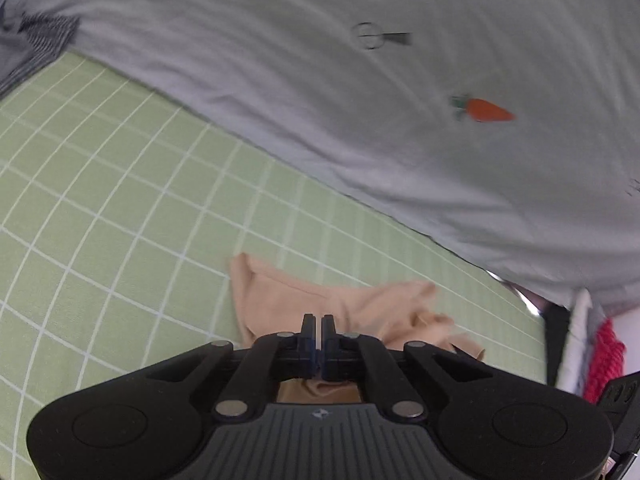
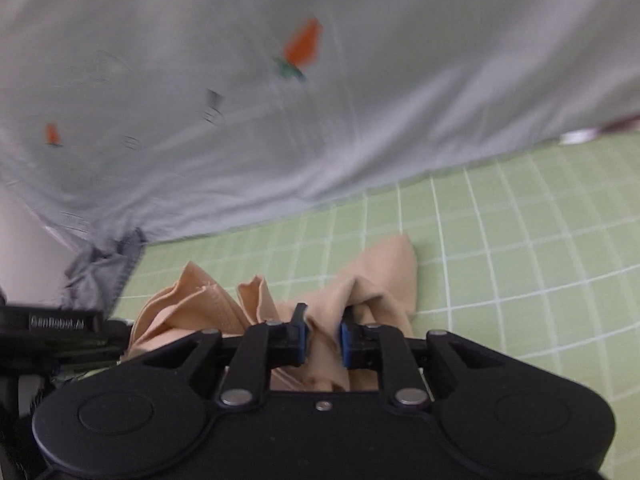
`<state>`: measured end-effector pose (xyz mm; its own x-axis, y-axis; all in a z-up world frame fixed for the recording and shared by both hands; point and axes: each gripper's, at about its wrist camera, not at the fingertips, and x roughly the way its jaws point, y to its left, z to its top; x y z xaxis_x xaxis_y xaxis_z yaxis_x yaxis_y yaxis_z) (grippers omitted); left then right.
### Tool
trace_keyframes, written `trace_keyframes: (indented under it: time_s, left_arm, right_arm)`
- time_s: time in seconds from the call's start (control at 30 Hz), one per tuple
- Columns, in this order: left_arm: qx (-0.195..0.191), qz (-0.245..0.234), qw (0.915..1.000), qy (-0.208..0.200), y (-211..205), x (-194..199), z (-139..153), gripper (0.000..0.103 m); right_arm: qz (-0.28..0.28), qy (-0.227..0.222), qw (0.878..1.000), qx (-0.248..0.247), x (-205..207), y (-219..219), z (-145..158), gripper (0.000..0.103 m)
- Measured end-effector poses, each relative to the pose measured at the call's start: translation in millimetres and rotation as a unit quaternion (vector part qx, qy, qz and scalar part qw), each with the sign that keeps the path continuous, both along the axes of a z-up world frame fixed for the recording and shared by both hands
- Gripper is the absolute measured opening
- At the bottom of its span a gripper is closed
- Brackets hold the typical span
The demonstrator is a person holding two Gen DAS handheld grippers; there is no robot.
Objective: Fold clothes
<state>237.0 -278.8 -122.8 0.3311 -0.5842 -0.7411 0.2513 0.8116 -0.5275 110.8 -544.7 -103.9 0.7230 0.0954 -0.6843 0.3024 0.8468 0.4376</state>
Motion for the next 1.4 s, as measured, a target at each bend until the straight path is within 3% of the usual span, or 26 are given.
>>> trace_keyframes:
  time_s: [0.07,0.13,0.17,0.2,0.33,0.6,0.7,0.9,1.0,1.13,1.23,1.4]
  left_arm:
    - [-0.009,0.023,0.9997,-0.001,9.9,6.4,-4.1,0.003]
    - [-0.012,0.04,0.9991,-0.003,21.0,9.2,-4.4,0.016]
    - [-0.011,0.048,0.9988,-0.002,26.0,9.7,-4.5,0.026]
    - [-0.011,0.052,0.9986,0.0,29.6,8.2,-4.9,0.029]
    - [-0.014,0.054,0.9984,0.014,38.3,-6.0,-6.4,0.045]
    - [0.005,0.007,0.9996,0.026,27.4,-57.3,2.5,0.055]
    - [0.018,-0.02,0.9992,0.03,24.1,-75.5,2.3,0.056]
    - [0.043,-0.06,0.9959,0.052,25.8,-113.8,-9.0,0.056]
    - [0.061,-0.071,0.9938,0.061,32.0,-130.7,-15.8,0.056]
    - [0.063,-0.071,0.9939,0.056,27.3,-121.7,-17.6,0.056]
    - [0.062,-0.07,0.9943,0.051,21.5,-111.3,-18.1,0.056]
    - [0.061,-0.069,0.9948,0.042,11.9,-93.8,-18.9,0.056]
  right_arm:
    - [-0.014,-0.011,1.0,0.022,2.8,-7.6,-3.9,0.027]
    - [-0.034,-0.033,0.998,0.051,-0.9,-16.1,-5.3,0.047]
    - [-0.05,-0.045,0.996,0.055,-4.9,-19.7,-2.7,0.071]
    - [-0.064,-0.05,0.996,0.041,-8.8,-21.0,-0.1,0.085]
    - [-0.066,-0.038,0.997,-0.016,-21.1,-23.2,-0.5,0.085]
    - [-0.025,0.023,0.999,0.02,-55.2,-8.4,-27.2,0.085]
    - [-0.038,0.019,0.999,0.035,-79.1,6.4,-29.9,0.084]
    - [-0.077,0.012,0.992,0.1,-118.0,23.2,-31.3,0.052]
    - [-0.069,0.024,0.991,0.109,-137.4,37.4,-31.1,0.045]
    - [-0.059,0.037,0.992,0.109,-153.2,48.3,-28.7,0.046]
    - [-0.064,0.039,0.995,0.063,-141.6,43.2,-19.9,0.059]
    - [-0.059,0.028,0.998,-0.005,-106.1,26.5,-15.5,0.06]
